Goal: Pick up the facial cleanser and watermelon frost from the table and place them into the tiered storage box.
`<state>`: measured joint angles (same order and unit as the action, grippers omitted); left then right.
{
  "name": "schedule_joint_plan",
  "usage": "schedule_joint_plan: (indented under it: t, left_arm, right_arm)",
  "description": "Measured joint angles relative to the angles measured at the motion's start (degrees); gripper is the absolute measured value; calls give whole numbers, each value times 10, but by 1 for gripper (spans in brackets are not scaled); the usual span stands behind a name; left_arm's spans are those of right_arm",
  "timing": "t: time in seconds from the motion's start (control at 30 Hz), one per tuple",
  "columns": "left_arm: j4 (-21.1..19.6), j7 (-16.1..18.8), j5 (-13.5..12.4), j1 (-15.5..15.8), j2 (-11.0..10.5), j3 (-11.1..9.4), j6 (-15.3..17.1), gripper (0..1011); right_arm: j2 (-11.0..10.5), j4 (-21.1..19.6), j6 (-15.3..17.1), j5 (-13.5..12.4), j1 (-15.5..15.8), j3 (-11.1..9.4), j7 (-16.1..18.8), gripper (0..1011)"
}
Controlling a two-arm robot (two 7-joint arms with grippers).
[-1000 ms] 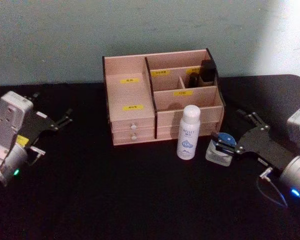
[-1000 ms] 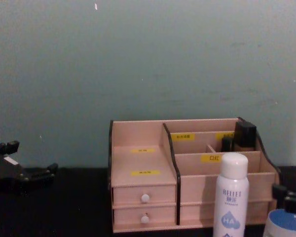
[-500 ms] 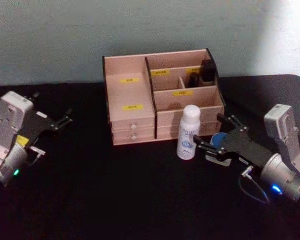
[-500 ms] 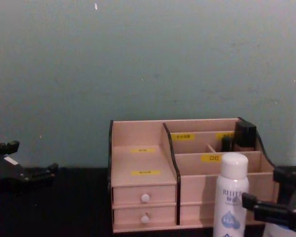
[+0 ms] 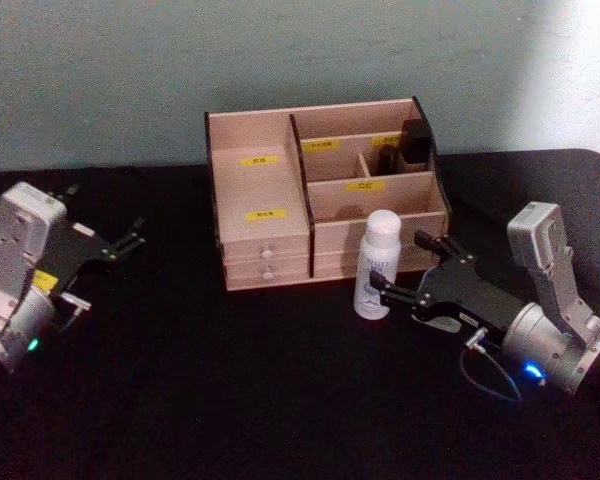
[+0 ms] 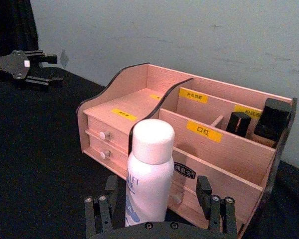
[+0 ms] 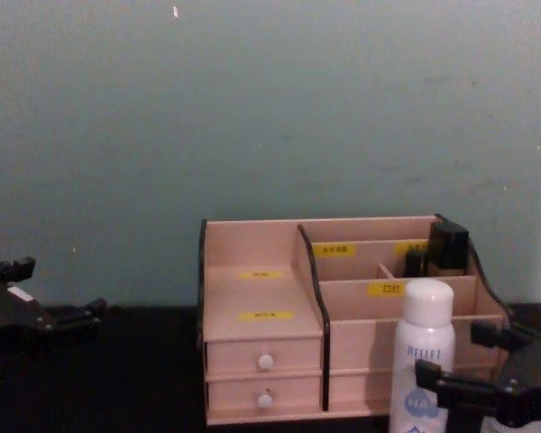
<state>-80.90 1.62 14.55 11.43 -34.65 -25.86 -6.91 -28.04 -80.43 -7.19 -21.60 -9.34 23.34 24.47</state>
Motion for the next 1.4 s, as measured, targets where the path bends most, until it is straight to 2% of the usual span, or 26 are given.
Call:
schedule_joint_plan:
  t: [0.67, 1.4]
  left_arm:
    - [0, 0, 0, 0, 0, 0, 0, 1001]
    - [0, 0, 0, 0, 0, 0, 0, 1001]
  right_arm:
    - [39, 40, 18, 10, -22, -9, 31, 1002]
    - [58, 60, 24, 17, -33, -16, 34, 1003]
